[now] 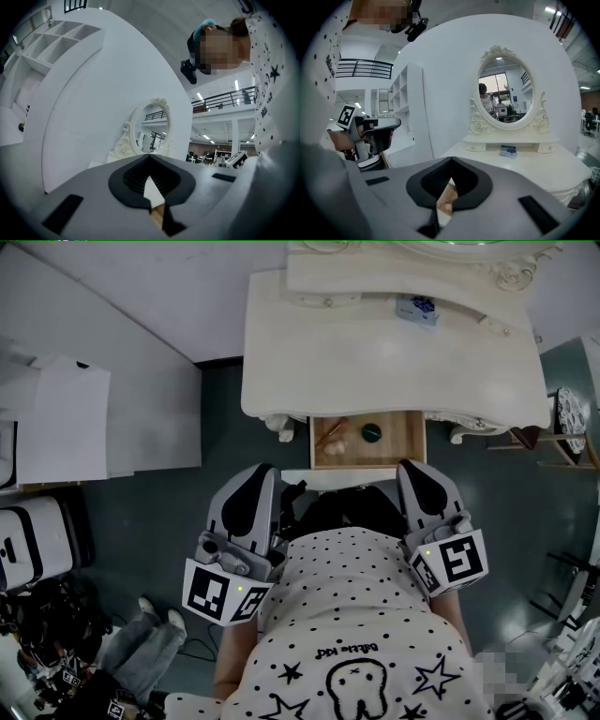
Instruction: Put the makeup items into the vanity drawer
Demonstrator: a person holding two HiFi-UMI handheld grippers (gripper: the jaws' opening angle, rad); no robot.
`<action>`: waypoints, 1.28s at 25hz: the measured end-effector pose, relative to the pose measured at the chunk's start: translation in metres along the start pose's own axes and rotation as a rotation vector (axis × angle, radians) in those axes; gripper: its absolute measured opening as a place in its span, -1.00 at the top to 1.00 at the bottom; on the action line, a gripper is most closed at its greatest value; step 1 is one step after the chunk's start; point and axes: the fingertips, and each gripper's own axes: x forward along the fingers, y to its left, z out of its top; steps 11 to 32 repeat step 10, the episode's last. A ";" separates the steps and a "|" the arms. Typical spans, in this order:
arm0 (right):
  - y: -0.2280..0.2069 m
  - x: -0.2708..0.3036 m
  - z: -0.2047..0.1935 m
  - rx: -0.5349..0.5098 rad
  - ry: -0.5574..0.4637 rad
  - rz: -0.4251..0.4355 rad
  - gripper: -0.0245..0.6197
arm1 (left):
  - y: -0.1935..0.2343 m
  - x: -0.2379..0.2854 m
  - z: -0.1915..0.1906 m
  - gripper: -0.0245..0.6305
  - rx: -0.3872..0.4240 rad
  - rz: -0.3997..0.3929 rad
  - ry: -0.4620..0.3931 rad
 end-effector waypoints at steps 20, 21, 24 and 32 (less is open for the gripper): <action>0.002 -0.003 -0.002 0.000 -0.002 -0.003 0.90 | -0.001 -0.003 0.000 0.94 0.000 -0.003 0.000; 0.002 -0.003 -0.002 0.000 -0.002 -0.003 0.90 | -0.001 -0.003 0.000 0.94 0.000 -0.003 0.000; 0.002 -0.003 -0.002 0.000 -0.002 -0.003 0.90 | -0.001 -0.003 0.000 0.94 0.000 -0.003 0.000; 0.002 -0.003 -0.002 0.000 -0.002 -0.003 0.90 | -0.001 -0.003 0.000 0.94 0.000 -0.003 0.000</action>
